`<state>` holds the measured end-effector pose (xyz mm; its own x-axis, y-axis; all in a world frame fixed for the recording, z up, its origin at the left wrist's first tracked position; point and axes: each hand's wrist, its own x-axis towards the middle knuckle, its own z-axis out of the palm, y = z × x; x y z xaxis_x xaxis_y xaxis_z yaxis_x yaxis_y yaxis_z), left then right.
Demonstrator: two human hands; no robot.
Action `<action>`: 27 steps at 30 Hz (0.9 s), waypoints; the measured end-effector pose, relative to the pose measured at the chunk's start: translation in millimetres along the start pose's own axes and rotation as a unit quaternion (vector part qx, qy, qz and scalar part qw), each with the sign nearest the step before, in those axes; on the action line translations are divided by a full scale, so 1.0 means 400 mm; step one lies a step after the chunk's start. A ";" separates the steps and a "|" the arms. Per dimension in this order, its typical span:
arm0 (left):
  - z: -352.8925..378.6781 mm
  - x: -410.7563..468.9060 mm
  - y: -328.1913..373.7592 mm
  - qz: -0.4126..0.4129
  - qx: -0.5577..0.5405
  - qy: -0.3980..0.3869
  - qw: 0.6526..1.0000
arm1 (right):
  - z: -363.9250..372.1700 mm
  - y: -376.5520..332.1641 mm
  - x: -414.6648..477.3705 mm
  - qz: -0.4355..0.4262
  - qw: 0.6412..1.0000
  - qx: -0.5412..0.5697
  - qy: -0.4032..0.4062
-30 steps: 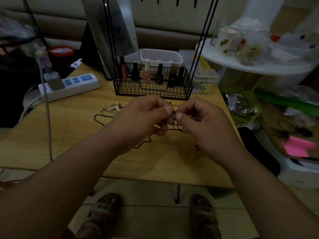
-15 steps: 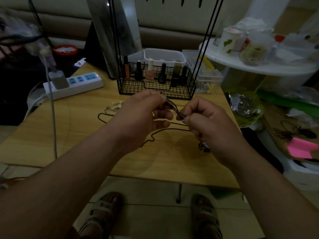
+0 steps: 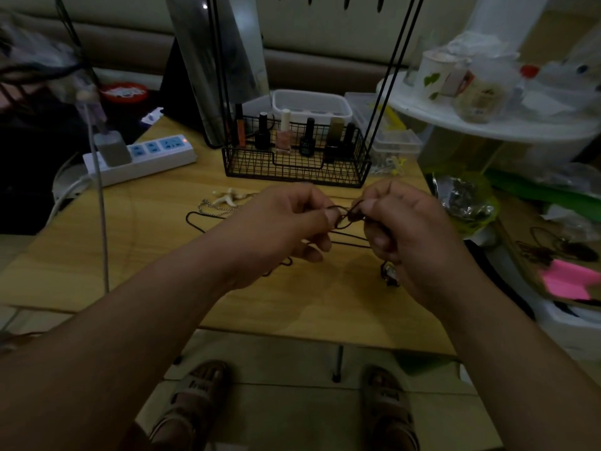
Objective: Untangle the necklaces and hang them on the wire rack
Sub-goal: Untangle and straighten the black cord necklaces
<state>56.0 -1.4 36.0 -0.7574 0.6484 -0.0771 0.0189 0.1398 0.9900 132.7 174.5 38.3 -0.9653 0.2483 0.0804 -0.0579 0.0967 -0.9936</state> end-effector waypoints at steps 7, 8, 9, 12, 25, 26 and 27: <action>-0.024 0.025 -0.004 0.001 -0.216 0.158 0.964 | -0.024 -0.004 0.007 0.025 0.998 0.012 0.048; -0.026 0.026 -0.004 0.003 -0.235 0.169 0.957 | -0.027 -0.003 0.007 0.032 0.998 0.005 0.050; -0.030 0.028 -0.004 0.005 -0.255 0.179 0.950 | -0.032 -0.001 0.007 0.041 0.998 -0.007 0.055; -0.050 0.033 -0.003 0.020 -0.298 0.205 0.932 | -0.045 0.004 0.007 0.053 0.996 -0.039 0.064; -0.066 0.028 -0.003 0.011 -0.380 0.191 0.905 | -0.035 0.007 0.006 0.028 0.990 -0.109 0.082; -0.065 0.026 -0.001 0.009 -0.386 0.181 0.905 | -0.033 0.008 0.007 0.027 0.990 -0.115 0.082; -0.064 0.024 0.000 0.008 -0.386 0.170 0.907 | -0.032 0.010 0.007 0.029 0.989 -0.120 0.083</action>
<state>32.1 -14.3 38.5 -0.9208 0.3597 -0.1512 -0.3319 -0.5183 0.7882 133.1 188.0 35.5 -0.9095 0.4120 0.0560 0.0768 0.2987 -0.9513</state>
